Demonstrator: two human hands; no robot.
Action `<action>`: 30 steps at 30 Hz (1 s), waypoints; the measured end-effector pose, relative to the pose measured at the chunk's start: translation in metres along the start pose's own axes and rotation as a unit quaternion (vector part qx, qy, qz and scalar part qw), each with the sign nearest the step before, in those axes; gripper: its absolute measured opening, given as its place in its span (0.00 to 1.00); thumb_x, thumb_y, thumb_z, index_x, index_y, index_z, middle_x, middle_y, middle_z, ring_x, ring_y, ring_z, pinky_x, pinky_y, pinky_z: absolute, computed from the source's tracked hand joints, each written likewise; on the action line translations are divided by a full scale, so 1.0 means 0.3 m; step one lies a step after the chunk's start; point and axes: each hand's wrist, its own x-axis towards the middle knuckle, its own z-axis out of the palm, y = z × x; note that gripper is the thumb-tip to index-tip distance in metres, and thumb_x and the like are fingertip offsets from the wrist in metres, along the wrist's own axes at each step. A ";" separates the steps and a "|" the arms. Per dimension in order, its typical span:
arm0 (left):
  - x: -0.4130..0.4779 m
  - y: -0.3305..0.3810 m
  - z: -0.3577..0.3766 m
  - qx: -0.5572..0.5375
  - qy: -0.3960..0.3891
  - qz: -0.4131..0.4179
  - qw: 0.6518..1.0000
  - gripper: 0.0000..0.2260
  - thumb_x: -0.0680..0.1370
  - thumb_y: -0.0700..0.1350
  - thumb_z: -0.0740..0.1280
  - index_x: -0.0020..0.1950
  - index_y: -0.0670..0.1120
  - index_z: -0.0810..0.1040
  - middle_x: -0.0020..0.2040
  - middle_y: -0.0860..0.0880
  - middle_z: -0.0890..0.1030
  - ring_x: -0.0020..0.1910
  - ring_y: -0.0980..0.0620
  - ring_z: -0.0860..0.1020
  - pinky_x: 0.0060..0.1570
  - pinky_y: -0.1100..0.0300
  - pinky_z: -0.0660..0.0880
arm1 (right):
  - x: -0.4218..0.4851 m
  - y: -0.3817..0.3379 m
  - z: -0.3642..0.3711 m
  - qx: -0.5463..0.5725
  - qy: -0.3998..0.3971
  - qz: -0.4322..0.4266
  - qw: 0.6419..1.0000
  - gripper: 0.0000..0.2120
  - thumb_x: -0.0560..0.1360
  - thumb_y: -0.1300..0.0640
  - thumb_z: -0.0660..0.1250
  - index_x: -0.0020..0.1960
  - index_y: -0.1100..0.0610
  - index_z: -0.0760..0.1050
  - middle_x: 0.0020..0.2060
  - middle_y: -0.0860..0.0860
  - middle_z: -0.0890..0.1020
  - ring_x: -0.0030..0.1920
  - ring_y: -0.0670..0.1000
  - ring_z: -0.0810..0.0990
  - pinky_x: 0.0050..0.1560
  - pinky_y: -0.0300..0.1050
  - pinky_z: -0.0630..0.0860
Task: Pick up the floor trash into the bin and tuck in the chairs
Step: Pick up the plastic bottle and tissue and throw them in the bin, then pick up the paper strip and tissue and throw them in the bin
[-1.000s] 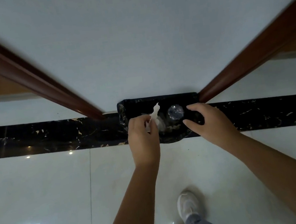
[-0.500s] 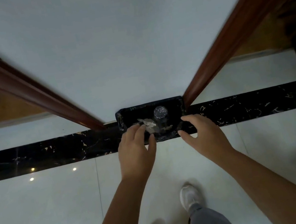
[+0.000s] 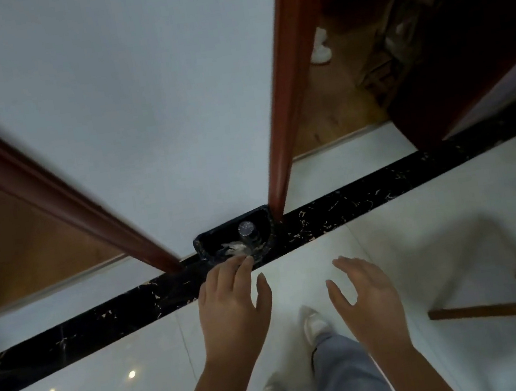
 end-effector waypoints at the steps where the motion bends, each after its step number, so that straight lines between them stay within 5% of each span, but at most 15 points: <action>1: -0.018 0.041 -0.029 -0.002 0.003 0.007 1.000 0.16 0.75 0.48 0.59 0.52 0.39 0.80 0.49 0.43 0.82 0.49 0.44 0.79 0.49 0.49 0.77 | -0.039 0.004 -0.050 -0.009 0.010 0.003 1.000 0.18 0.71 0.47 0.60 0.52 0.58 0.79 0.48 0.53 0.83 0.50 0.55 0.81 0.54 0.53 0.76; 13: -0.216 0.493 -0.193 -0.091 -0.077 0.200 0.972 0.15 0.74 0.47 0.59 0.49 0.40 0.81 0.48 0.45 0.81 0.47 0.46 0.79 0.46 0.55 0.76 | -0.494 0.125 -0.605 -0.117 0.099 0.120 0.981 0.14 0.69 0.56 0.72 0.52 0.61 0.79 0.46 0.57 0.83 0.47 0.58 0.82 0.50 0.54 0.77; 24: -0.223 0.987 -0.120 -0.105 -0.184 0.419 0.883 0.16 0.74 0.48 0.58 0.50 0.40 0.81 0.48 0.45 0.82 0.46 0.46 0.79 0.46 0.54 0.77 | -0.736 0.252 -0.929 -0.116 0.213 0.301 0.922 0.16 0.67 0.57 0.74 0.54 0.59 0.79 0.46 0.55 0.83 0.41 0.56 0.82 0.47 0.50 0.77; 30: -0.190 1.319 -0.060 -0.132 -0.180 0.489 0.843 0.16 0.74 0.48 0.58 0.50 0.40 0.80 0.48 0.44 0.81 0.47 0.45 0.79 0.46 0.53 0.76 | -0.733 0.383 -1.158 -0.129 0.312 0.299 0.893 0.15 0.66 0.61 0.74 0.52 0.61 0.78 0.47 0.57 0.82 0.45 0.58 0.80 0.45 0.47 0.74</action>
